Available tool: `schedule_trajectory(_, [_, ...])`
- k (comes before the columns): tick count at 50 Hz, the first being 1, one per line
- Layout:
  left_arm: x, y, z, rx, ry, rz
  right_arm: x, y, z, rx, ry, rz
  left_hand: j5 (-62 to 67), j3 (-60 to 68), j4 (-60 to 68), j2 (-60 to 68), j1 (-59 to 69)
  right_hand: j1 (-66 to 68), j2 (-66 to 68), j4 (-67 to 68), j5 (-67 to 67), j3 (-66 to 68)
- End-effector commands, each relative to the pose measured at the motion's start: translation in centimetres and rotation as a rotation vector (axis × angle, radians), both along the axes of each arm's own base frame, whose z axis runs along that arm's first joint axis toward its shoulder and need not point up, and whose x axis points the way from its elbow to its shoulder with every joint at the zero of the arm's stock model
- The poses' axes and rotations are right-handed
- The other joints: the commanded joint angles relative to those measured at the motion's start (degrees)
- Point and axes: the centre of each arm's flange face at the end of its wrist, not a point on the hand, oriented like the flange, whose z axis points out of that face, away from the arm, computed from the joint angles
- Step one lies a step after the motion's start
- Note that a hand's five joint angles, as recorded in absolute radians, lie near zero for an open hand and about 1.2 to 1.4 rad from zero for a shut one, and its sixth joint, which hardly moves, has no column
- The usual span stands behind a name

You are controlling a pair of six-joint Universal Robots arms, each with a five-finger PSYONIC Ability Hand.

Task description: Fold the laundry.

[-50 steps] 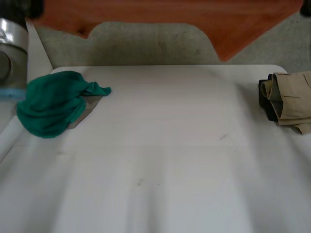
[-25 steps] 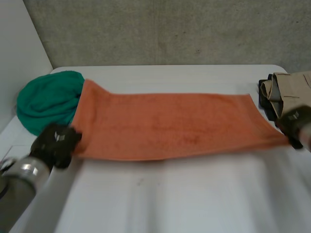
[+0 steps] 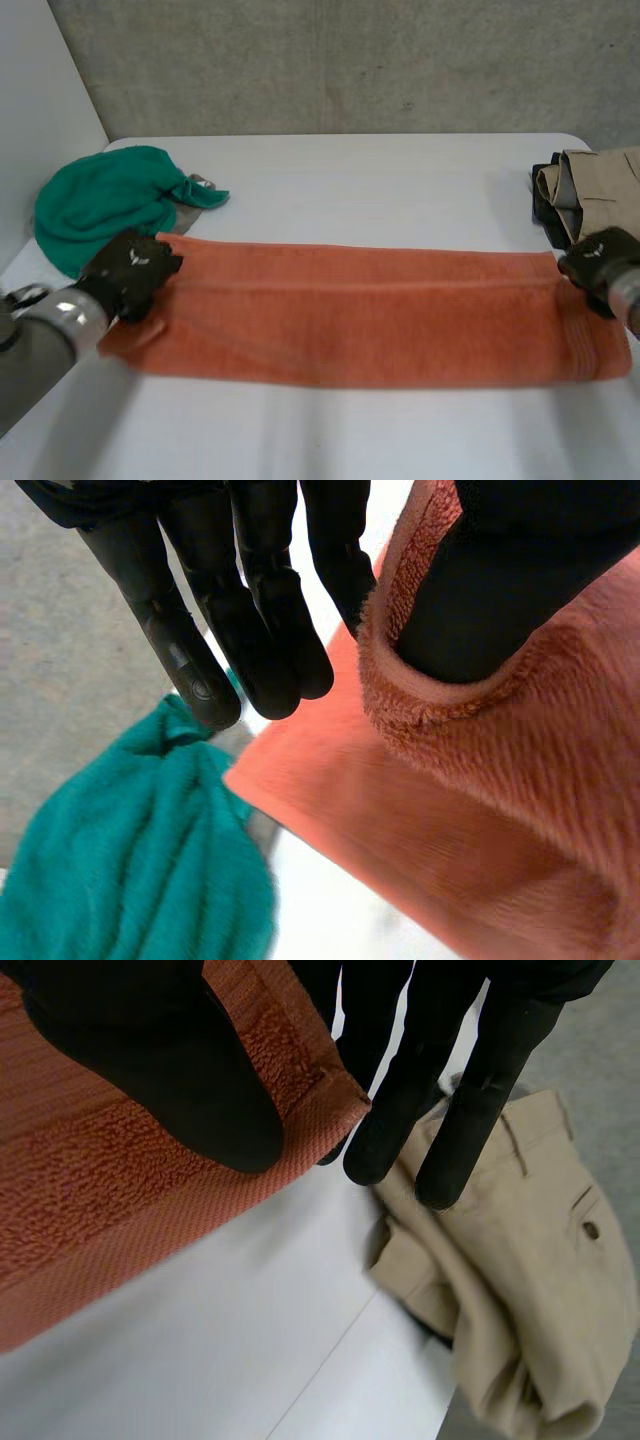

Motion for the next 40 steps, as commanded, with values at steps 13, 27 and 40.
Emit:
schedule_trajectory(13, [-5.6,-10.8,-1.5,-0.189,0.013,0.013,3.0,-8.5,-2.4,-0.17,0.034,-0.042,13.55,11.49,10.99,11.16,12.66,14.54,12.02,11.14,11.37,11.5])
schedule_trajectory(27, [-8.5,-10.5,0.4,-0.243,0.04,-0.043,4.0,-8.2,-0.5,-0.228,-0.111,-0.145,-56.45,-58.51,-59.01,-58.84,-57.34,-55.46,-57.98,-58.86,-58.63,-58.5])
schedule_trajectory(40, [-4.7,-5.8,4.7,-0.153,0.165,0.023,3.3,0.4,5.5,-0.186,-0.258,-0.001,-56.45,-58.51,-59.01,-58.84,-57.34,-55.46,-57.98,-58.86,-58.63,-58.5])
